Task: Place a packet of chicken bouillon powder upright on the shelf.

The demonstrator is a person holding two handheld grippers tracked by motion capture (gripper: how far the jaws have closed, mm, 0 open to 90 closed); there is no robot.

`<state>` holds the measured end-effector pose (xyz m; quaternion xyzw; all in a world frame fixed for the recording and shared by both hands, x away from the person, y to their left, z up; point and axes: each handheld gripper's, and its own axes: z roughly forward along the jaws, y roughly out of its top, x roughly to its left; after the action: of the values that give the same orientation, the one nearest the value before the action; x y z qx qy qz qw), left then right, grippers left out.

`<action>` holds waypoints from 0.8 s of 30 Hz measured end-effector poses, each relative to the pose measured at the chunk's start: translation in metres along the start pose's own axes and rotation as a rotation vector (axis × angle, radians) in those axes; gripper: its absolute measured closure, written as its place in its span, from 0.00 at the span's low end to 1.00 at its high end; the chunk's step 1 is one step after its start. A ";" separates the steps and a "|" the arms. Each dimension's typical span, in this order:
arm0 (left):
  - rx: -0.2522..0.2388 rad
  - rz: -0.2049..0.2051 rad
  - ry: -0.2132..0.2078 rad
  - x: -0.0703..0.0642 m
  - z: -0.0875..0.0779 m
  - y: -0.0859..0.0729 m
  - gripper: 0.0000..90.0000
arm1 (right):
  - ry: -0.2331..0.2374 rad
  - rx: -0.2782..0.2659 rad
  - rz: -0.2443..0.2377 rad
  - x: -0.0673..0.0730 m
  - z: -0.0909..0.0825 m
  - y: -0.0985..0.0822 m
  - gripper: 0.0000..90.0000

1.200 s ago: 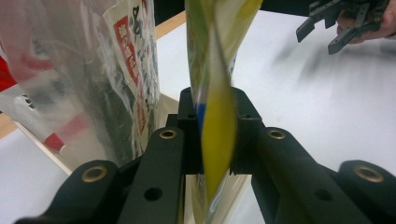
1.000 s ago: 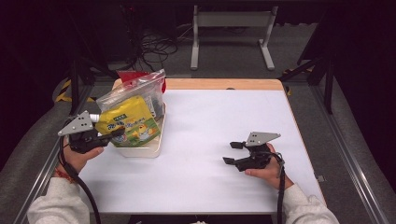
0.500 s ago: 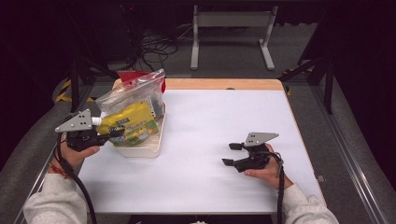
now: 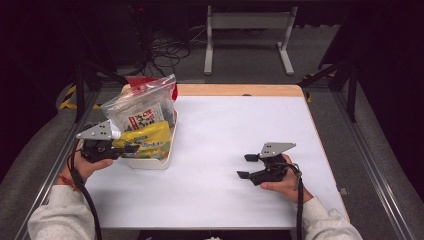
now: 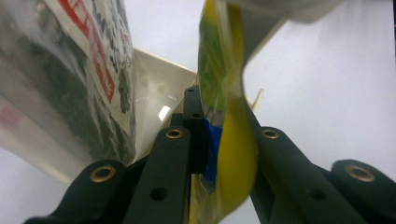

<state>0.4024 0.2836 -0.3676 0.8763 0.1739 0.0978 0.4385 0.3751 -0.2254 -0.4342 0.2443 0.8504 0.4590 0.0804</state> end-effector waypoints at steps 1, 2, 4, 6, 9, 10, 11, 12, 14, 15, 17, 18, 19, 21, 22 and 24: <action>-0.010 -0.012 -0.004 0.001 0.000 -0.003 0.92 | 0.000 0.000 0.002 0.000 0.000 0.000 0.34; -0.020 -0.020 -0.004 0.002 0.000 -0.005 0.92 | 0.001 0.001 0.002 0.000 0.000 0.000 0.34; -0.038 -0.029 -0.005 0.003 0.001 -0.009 0.92 | 0.001 0.000 -0.001 0.000 0.000 0.000 0.34; -0.053 -0.041 0.001 0.003 0.001 -0.012 0.92 | 0.003 -0.008 0.001 0.000 -0.001 0.000 0.34; -0.070 -0.062 0.019 0.003 0.002 -0.015 0.91 | 0.004 -0.009 0.002 0.000 -0.001 0.001 0.34; -0.077 -0.059 0.037 0.003 0.002 -0.016 0.91 | 0.004 -0.008 0.000 0.001 -0.001 0.001 0.34; -0.082 -0.062 0.054 0.002 0.003 -0.017 0.90 | 0.001 -0.004 -0.003 0.001 -0.001 0.001 0.34; -0.087 -0.058 0.077 0.001 0.003 -0.018 0.89 | -0.001 -0.004 -0.003 0.000 -0.001 0.001 0.34; -0.092 -0.051 0.074 -0.002 0.003 -0.019 0.89 | -0.004 -0.008 -0.002 0.000 -0.002 0.001 0.34; -0.094 -0.049 0.085 -0.003 0.003 -0.019 0.88 | -0.004 -0.009 -0.001 0.000 -0.003 0.001 0.34; -0.099 -0.042 0.105 -0.005 0.004 -0.020 0.87 | -0.009 -0.012 -0.002 0.000 -0.003 0.001 0.34; -0.097 -0.047 0.120 -0.006 0.004 -0.020 0.85 | -0.006 -0.015 -0.001 0.000 -0.004 0.001 0.34; -0.103 -0.046 0.123 -0.007 0.004 -0.021 0.84 | -0.006 -0.016 0.000 -0.001 -0.004 0.001 0.34; -0.111 -0.047 0.153 -0.009 0.004 -0.021 0.82 | -0.010 -0.015 -0.002 0.000 -0.004 0.001 0.34; -0.120 -0.046 0.156 -0.010 0.004 -0.021 0.81 | -0.009 -0.015 -0.003 0.000 -0.004 0.001 0.34; -0.137 -0.052 0.172 -0.011 0.002 -0.021 0.76 | -0.012 -0.014 -0.007 0.000 -0.005 0.001 0.34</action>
<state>0.3881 0.2896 -0.3860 0.8278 0.2264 0.1731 0.4832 0.3737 -0.2283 -0.4304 0.2436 0.8475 0.4632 0.0886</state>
